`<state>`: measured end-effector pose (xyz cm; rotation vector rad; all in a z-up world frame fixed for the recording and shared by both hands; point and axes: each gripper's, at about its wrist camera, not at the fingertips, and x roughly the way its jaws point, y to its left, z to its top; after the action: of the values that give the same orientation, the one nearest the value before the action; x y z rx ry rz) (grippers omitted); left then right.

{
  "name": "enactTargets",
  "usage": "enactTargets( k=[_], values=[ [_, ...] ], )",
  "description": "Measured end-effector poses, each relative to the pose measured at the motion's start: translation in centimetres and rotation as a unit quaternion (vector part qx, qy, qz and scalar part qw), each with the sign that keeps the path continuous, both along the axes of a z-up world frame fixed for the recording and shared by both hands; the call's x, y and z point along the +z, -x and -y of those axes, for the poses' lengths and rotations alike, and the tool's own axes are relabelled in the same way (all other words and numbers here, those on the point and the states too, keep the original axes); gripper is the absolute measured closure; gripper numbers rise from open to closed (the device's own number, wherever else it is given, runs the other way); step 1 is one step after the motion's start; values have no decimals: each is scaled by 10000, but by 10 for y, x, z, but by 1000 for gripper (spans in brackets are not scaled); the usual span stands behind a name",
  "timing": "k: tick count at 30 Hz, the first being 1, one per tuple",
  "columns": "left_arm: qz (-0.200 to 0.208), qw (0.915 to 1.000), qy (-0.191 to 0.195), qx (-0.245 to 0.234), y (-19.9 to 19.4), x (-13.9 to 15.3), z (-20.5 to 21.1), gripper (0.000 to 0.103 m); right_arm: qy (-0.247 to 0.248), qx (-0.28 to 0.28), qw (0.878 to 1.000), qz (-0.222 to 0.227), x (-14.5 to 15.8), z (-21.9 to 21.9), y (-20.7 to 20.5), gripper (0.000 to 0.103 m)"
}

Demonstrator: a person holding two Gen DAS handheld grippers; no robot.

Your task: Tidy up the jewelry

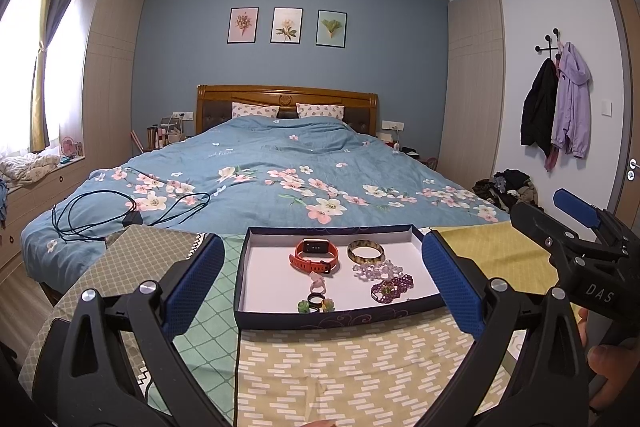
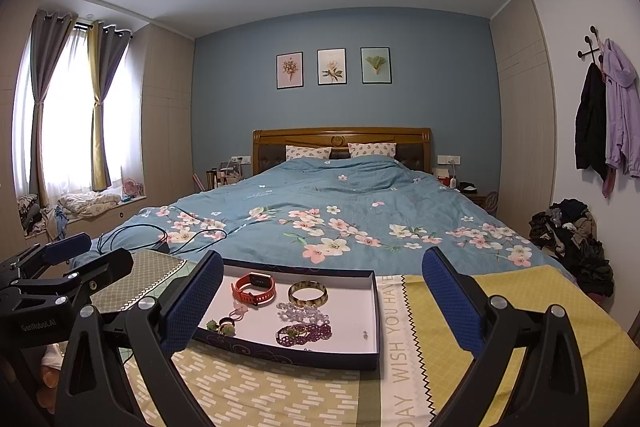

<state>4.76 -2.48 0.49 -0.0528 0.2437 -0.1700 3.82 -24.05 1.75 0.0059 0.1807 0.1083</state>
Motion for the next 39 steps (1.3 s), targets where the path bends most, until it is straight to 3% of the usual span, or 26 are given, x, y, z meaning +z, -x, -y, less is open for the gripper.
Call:
enactTargets(
  k=[39],
  values=[
    [-91, 10000, 11, -19, -1, -7, 0, 6, 3, -21, 10000, -42, 1, 0, -2, 7]
  ],
)
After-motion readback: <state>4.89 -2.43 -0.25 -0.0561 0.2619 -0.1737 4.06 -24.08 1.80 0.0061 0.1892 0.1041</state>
